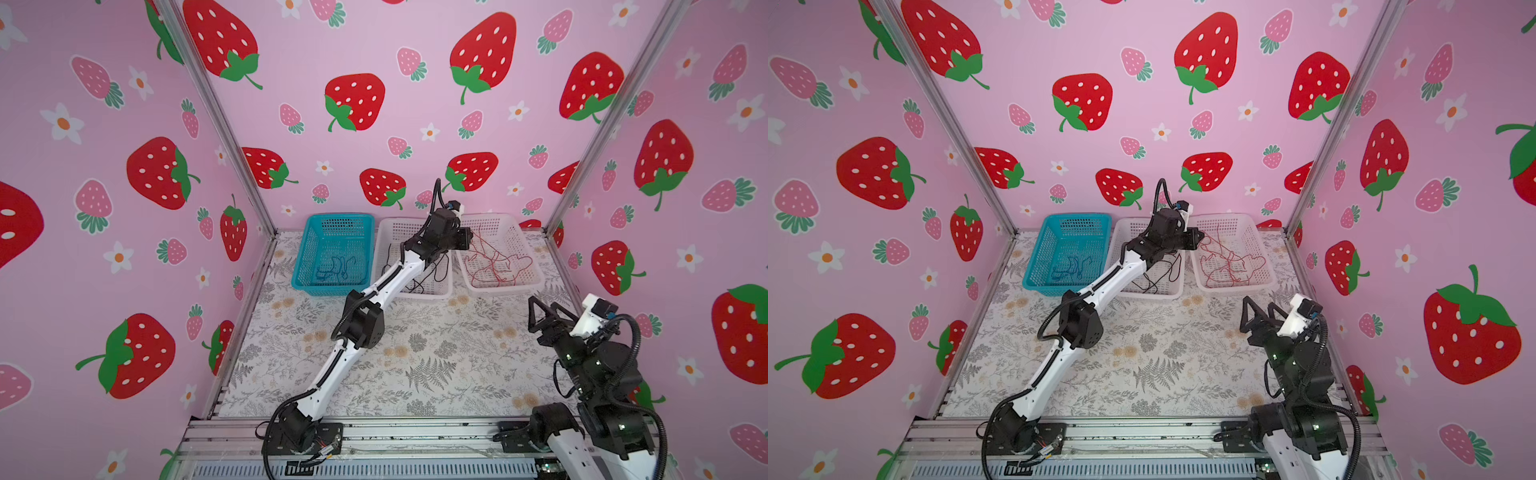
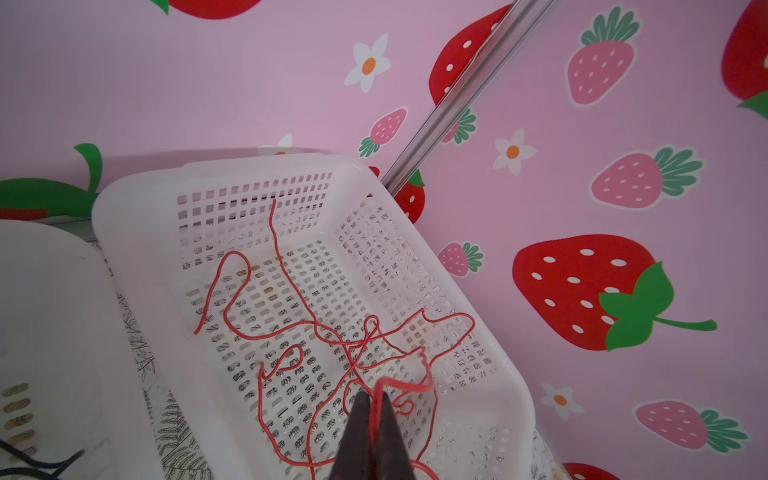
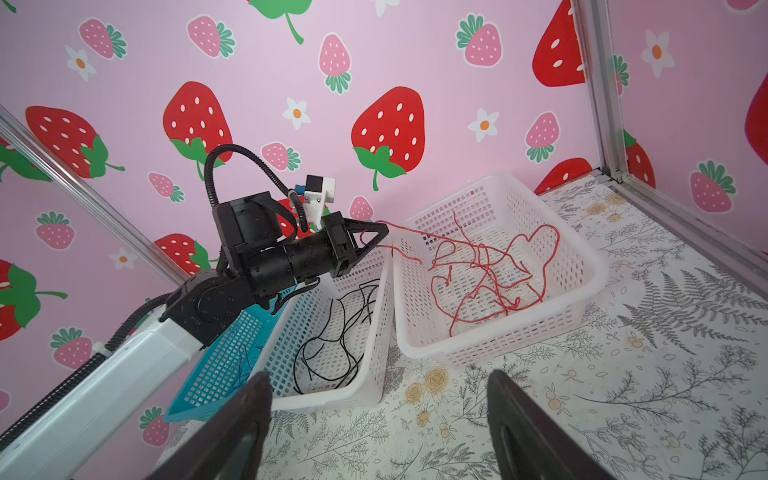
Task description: Untangle the cables
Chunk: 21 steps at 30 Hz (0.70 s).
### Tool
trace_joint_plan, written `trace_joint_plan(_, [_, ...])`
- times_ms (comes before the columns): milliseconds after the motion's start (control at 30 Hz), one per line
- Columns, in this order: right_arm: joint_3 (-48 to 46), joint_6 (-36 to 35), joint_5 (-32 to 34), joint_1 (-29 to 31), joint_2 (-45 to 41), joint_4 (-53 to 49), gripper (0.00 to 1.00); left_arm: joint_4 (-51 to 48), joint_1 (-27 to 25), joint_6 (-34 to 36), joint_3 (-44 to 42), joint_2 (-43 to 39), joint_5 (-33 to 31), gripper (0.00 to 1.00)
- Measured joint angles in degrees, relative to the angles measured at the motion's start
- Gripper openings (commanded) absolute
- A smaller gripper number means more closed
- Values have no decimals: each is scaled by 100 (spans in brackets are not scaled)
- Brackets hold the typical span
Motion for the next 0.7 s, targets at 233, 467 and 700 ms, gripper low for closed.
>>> trace_joint_plan(233, [13, -42, -24, 57, -2, 2, 83, 66, -17, -13, 22, 251, -50, 5])
trace_joint_plan(467, [13, -37, -74, 57, -2, 2, 83, 74, -85, 76, 28, 243, -35, 36])
trace_joint_plan(700, [13, -33, -85, 59, -2, 2, 83, -367, -177, 356, -13, -50, -35, 66])
